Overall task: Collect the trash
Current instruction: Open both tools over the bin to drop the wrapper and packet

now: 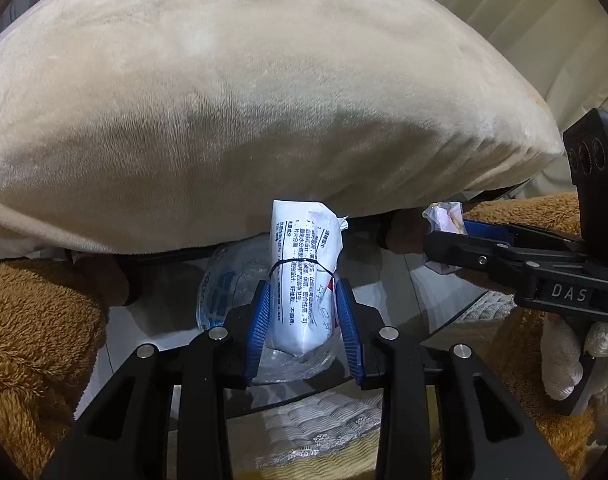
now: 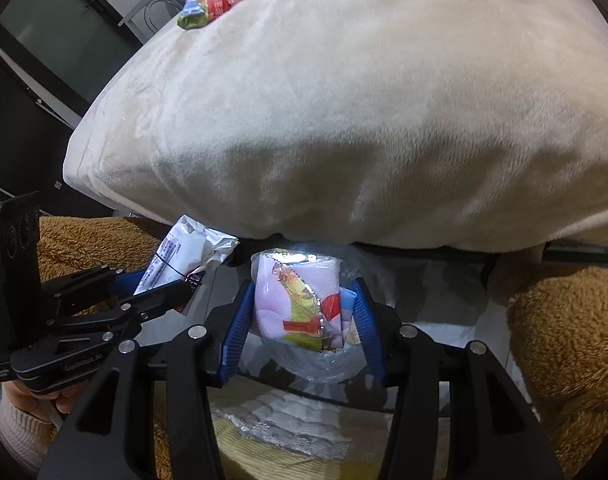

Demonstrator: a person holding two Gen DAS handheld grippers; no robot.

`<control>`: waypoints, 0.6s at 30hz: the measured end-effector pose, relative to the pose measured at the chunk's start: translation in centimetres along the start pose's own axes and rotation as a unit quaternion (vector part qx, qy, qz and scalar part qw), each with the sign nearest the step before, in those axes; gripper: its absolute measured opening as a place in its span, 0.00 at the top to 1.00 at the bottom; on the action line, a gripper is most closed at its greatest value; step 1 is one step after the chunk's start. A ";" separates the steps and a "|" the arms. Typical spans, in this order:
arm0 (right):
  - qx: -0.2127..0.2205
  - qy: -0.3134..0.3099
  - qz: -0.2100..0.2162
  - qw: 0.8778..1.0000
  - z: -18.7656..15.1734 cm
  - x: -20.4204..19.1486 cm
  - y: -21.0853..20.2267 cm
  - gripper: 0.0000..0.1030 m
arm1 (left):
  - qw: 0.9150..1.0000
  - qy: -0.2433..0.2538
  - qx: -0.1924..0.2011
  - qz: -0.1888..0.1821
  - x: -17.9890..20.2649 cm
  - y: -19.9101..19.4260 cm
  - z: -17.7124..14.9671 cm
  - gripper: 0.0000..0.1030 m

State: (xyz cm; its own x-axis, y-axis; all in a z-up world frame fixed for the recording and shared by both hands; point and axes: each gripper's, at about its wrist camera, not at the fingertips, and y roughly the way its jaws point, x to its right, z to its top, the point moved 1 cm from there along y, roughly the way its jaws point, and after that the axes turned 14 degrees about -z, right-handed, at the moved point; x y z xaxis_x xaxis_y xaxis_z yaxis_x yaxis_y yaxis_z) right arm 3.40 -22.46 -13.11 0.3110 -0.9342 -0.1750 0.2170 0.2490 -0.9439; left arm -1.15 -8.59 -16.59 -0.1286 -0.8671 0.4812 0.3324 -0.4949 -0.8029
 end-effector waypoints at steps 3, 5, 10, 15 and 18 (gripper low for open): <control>-0.035 0.012 0.005 0.999 0.3 0.0 1.6 0.52 | 1.000 -0.011 -0.023 -0.002 -0.5 1.0 -0.2 0.68; -0.057 0.020 0.002 0.998 0.5 -0.1 2.6 0.52 | 0.999 -0.021 -0.037 -0.004 -0.9 1.7 -0.3 0.68; -0.105 0.032 0.004 0.994 0.6 -0.7 4.9 0.52 | 0.997 -0.042 -0.069 0.003 -1.6 3.0 -0.4 0.67; -0.126 0.038 -0.004 0.991 0.4 -1.6 5.8 0.52 | 0.994 -0.061 -0.091 0.004 -2.0 3.8 -0.4 0.67; -0.137 0.046 -0.011 0.989 0.6 -1.6 6.1 0.52 | 0.993 -0.064 -0.101 0.005 -2.1 4.2 -0.5 0.67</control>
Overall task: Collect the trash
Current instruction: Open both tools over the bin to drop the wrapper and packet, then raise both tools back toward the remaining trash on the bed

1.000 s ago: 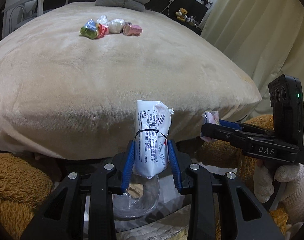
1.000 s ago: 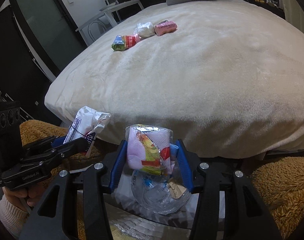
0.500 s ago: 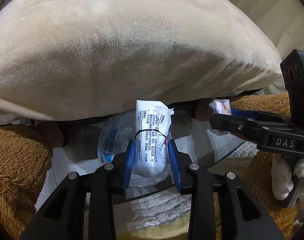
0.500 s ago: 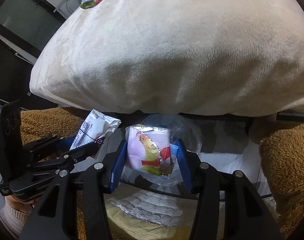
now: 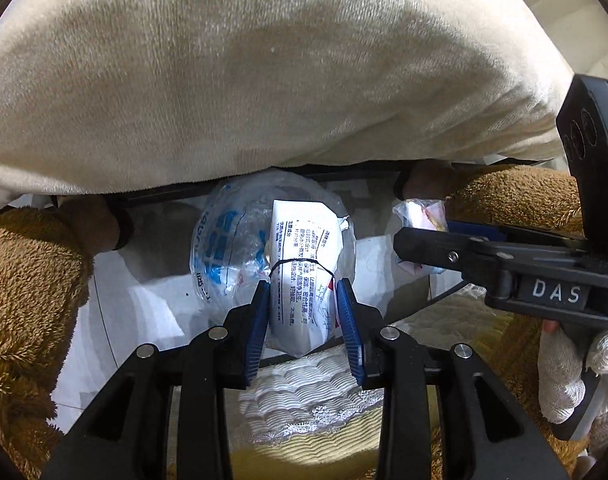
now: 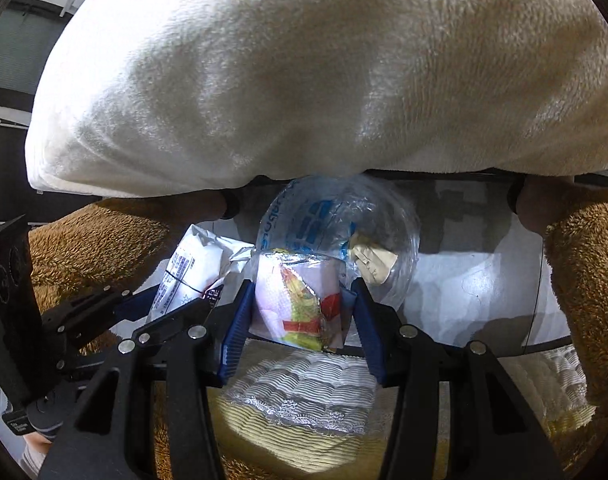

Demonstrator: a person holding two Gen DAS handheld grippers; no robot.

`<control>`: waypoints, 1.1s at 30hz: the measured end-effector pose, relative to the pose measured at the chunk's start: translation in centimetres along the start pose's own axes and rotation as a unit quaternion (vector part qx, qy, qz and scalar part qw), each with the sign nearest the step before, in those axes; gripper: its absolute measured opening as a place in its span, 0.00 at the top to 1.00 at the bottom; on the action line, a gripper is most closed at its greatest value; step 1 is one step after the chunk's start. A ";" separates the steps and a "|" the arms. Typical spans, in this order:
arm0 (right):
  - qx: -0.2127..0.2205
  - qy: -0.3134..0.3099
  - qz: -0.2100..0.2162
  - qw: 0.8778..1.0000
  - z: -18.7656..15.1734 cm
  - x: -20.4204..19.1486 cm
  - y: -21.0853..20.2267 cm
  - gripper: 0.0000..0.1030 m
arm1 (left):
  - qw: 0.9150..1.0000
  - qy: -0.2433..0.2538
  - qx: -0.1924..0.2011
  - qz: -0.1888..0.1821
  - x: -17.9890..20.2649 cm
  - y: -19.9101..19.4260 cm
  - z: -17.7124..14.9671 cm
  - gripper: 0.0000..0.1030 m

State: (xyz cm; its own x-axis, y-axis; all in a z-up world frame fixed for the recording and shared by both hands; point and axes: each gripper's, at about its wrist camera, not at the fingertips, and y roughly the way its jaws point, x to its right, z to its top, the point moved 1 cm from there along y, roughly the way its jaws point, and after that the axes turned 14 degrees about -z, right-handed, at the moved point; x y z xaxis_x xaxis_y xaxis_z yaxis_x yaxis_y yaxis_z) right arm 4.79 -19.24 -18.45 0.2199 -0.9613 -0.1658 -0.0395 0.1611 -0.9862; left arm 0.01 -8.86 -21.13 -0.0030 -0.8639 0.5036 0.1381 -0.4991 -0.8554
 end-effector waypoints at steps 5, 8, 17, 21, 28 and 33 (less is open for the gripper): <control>-0.018 0.013 -0.007 1.000 0.3 0.3 0.9 0.52 | 1.000 -0.008 -0.017 0.000 -0.3 0.6 0.0 0.67; -0.022 0.016 -0.010 1.000 0.3 0.7 1.0 0.52 | 1.000 -0.011 -0.022 -0.003 -0.3 0.7 0.0 0.67; -0.028 0.023 -0.015 0.999 0.4 0.8 1.6 0.51 | 0.999 -0.019 -0.033 -0.004 -0.5 1.0 0.2 0.67; -0.030 0.038 -0.008 0.999 0.5 1.2 1.7 0.41 | 0.999 -0.019 -0.038 0.001 -0.5 1.1 0.2 0.54; -0.022 0.055 -0.003 0.998 0.6 2.0 1.2 0.41 | 1.000 -0.021 -0.017 0.007 -0.6 0.4 0.3 0.44; -0.001 0.041 0.010 0.999 0.5 1.6 0.1 0.41 | 1.000 -0.016 0.008 -0.004 -0.6 -0.7 0.4 0.44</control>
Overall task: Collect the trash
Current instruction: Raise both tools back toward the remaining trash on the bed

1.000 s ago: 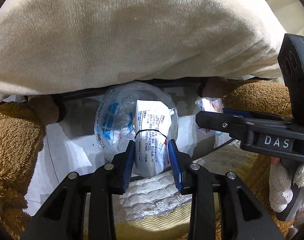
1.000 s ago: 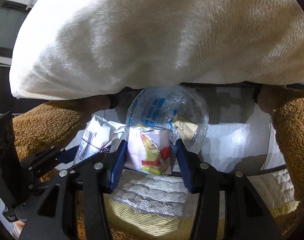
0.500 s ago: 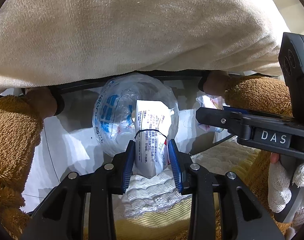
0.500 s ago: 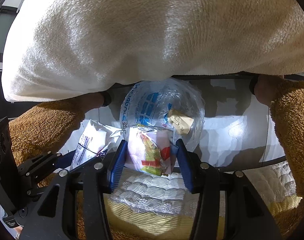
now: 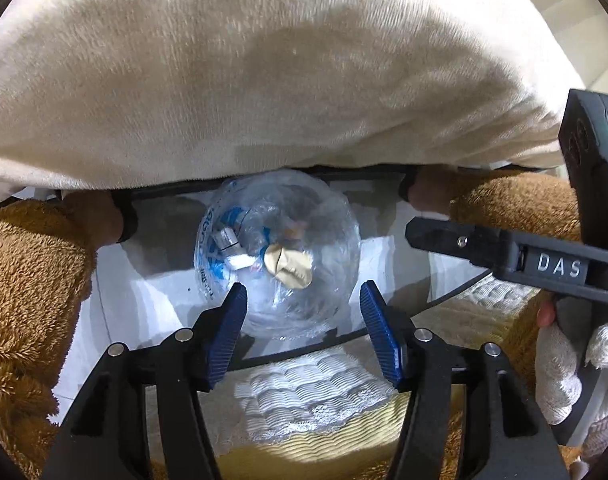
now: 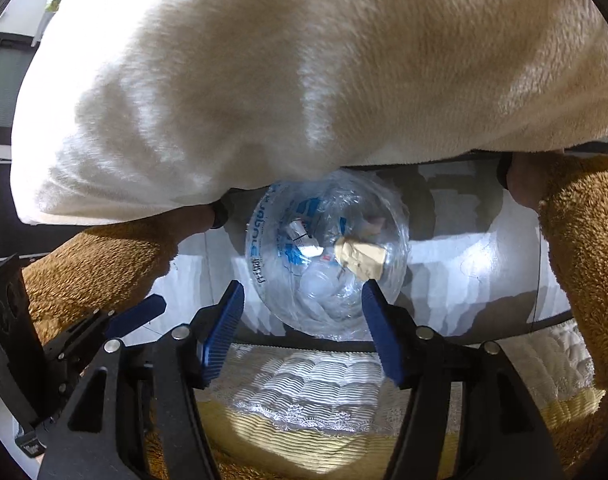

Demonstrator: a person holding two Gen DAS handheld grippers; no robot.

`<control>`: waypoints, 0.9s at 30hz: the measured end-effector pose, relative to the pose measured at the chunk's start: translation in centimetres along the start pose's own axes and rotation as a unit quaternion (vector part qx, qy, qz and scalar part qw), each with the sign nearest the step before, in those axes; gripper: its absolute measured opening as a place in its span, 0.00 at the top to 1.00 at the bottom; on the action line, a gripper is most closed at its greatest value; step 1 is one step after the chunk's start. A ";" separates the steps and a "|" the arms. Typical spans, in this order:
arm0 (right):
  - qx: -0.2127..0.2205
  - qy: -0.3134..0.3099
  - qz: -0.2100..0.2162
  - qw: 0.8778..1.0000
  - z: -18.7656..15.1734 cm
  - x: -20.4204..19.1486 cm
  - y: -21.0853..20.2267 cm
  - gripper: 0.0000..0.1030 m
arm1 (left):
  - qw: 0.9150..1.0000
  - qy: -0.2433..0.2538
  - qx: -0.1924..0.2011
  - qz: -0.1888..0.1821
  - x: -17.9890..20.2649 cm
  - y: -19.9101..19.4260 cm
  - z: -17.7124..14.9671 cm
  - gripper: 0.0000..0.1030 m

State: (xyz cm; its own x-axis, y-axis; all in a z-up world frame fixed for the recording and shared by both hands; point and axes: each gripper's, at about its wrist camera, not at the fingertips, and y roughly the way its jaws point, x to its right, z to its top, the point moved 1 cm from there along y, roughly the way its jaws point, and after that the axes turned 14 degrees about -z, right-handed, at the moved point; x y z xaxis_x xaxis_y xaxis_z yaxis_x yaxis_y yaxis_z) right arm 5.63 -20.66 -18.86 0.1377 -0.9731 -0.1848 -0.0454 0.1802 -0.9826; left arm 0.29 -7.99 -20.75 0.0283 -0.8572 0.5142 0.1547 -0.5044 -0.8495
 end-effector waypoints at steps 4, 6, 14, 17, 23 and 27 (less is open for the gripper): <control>0.041 -0.019 0.028 0.999 -0.4 -0.2 -2.0 0.41 | 0.999 0.007 0.029 -0.022 0.1 -1.4 0.0 0.44; 0.063 -0.026 0.050 0.996 -0.7 -0.2 -3.2 0.41 | 0.997 0.015 0.057 -0.047 0.4 -2.7 -0.1 0.44; 0.175 -0.074 0.087 0.978 -1.7 -0.7 -8.5 0.41 | 0.982 0.054 0.163 -0.081 1.4 -7.8 0.3 0.44; 0.220 -0.092 0.079 0.968 -1.8 -1.1 -10.4 0.41 | 0.976 0.073 0.194 -0.070 1.9 -9.3 0.6 0.44; 0.295 -0.128 0.055 0.945 -0.5 -1.6 -14.1 0.41 | 0.966 0.103 0.232 -0.056 2.6 -12.0 2.0 0.41; 0.312 -0.136 0.040 0.940 1.7 -1.7 -15.4 0.41 | 0.961 0.116 0.250 -0.039 2.9 -13.6 3.4 0.35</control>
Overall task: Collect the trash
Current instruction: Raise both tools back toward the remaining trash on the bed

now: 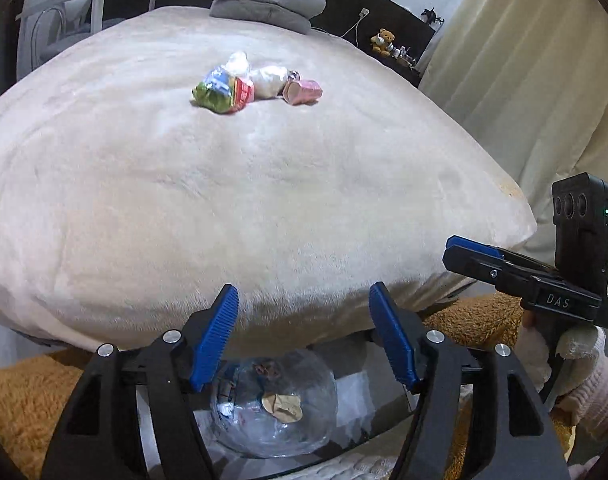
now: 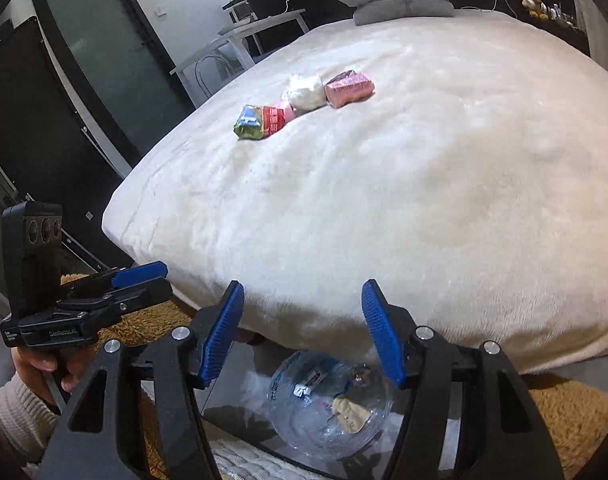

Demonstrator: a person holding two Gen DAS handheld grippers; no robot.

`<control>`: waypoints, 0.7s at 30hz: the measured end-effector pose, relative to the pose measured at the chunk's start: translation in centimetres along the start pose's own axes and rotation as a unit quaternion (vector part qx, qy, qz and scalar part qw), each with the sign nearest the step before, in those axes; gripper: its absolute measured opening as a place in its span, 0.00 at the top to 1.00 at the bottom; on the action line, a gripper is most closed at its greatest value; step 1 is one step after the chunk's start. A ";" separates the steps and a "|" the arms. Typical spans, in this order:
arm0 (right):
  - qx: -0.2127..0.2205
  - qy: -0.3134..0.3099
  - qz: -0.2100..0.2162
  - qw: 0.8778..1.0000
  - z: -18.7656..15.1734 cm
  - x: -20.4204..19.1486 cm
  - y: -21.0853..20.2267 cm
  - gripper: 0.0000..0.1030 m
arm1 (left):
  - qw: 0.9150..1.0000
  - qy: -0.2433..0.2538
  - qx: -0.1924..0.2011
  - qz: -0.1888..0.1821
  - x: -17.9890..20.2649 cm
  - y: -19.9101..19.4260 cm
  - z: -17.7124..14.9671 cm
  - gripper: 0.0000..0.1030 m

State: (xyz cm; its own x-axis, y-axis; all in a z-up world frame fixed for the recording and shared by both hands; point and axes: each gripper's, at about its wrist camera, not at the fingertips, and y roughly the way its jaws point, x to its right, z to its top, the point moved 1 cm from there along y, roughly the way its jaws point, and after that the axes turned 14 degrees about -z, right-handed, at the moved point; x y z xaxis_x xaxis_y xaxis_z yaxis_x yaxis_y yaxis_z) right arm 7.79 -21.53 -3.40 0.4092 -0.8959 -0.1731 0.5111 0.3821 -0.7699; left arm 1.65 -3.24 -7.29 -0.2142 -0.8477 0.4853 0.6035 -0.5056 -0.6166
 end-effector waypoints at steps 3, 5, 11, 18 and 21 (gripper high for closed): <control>0.009 -0.001 -0.004 1.000 1.9 0.7 0.3 0.41 | 1.000 0.007 0.008 0.010 -0.6 -0.5 1.8 0.34; 0.015 -0.003 -0.007 1.000 3.2 0.9 0.6 0.41 | 1.000 0.014 0.012 0.019 -1.0 -0.7 2.8 0.29; 0.029 -0.034 -0.021 0.999 6.7 1.0 2.2 0.37 | 0.998 0.039 0.027 0.041 -1.6 -0.9 6.2 0.26; 0.033 -0.051 -0.029 0.998 10.6 1.4 5.3 0.26 | 0.995 0.072 0.026 0.059 -3.4 0.3 10.1 0.26; 0.041 -0.060 -0.044 0.996 12.0 1.5 6.4 0.24 | 0.995 0.079 0.015 0.064 -4.4 1.3 11.5 0.26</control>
State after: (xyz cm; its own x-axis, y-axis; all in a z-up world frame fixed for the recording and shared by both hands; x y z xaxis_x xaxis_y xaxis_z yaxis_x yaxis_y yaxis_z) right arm 20.79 -17.71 -1.23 0.4449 -0.8951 -0.0298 0.6063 0.3255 -0.7256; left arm 12.18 1.69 -3.12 -0.2514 -0.9206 0.2989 0.6559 -0.3891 -0.6468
